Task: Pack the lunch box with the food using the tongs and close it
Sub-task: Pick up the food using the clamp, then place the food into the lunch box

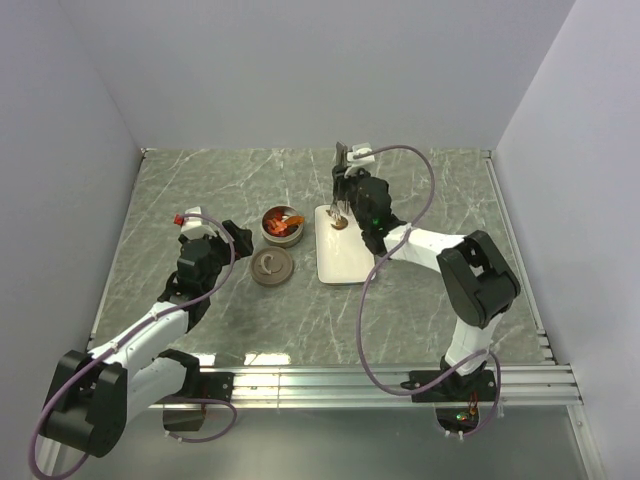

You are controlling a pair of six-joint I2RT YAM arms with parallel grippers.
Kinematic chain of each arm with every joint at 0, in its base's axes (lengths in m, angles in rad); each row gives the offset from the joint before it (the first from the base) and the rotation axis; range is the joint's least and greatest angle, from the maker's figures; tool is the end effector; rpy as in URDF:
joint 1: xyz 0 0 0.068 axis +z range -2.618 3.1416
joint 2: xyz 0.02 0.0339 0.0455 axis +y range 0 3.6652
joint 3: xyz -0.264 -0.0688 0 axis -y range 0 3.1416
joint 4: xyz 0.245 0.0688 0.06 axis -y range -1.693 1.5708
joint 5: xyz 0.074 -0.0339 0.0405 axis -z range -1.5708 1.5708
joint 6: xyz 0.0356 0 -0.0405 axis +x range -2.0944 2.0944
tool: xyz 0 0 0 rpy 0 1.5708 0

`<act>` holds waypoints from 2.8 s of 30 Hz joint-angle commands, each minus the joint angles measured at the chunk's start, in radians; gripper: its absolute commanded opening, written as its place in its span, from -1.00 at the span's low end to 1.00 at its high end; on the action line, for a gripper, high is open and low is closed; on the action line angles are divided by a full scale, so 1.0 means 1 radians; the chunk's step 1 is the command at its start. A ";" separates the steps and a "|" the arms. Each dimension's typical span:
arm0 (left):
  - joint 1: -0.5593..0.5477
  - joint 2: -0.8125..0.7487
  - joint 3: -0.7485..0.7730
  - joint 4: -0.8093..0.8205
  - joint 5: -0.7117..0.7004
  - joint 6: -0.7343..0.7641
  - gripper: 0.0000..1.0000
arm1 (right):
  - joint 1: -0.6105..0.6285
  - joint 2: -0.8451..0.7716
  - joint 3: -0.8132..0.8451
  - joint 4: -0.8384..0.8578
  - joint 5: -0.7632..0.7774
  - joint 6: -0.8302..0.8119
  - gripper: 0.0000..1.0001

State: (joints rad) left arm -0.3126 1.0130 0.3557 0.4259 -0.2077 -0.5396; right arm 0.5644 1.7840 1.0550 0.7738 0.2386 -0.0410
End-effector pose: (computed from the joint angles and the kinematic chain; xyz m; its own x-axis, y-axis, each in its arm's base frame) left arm 0.2086 -0.0597 0.2103 -0.2437 -0.4496 -0.8593 -0.0178 0.8880 -0.4595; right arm 0.3484 0.2106 0.2579 0.0509 -0.0149 -0.9986 -0.3184 0.9475 -0.0304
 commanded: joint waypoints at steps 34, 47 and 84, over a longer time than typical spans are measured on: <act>0.003 0.007 0.022 0.028 -0.007 0.001 0.99 | -0.006 0.104 0.027 0.182 -0.105 0.026 -0.21; 0.003 -0.001 0.017 0.031 -0.007 0.000 0.99 | 0.097 0.130 0.008 0.252 0.155 -0.043 -0.60; 0.003 -0.019 0.005 0.039 0.002 -0.002 0.99 | 0.296 0.106 0.286 0.061 0.110 -0.043 -0.77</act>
State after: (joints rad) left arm -0.3126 1.0115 0.3557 0.4271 -0.2073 -0.5396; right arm 0.8597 1.8553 1.2724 0.8242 0.3656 -0.0937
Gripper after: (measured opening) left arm 0.995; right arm 0.298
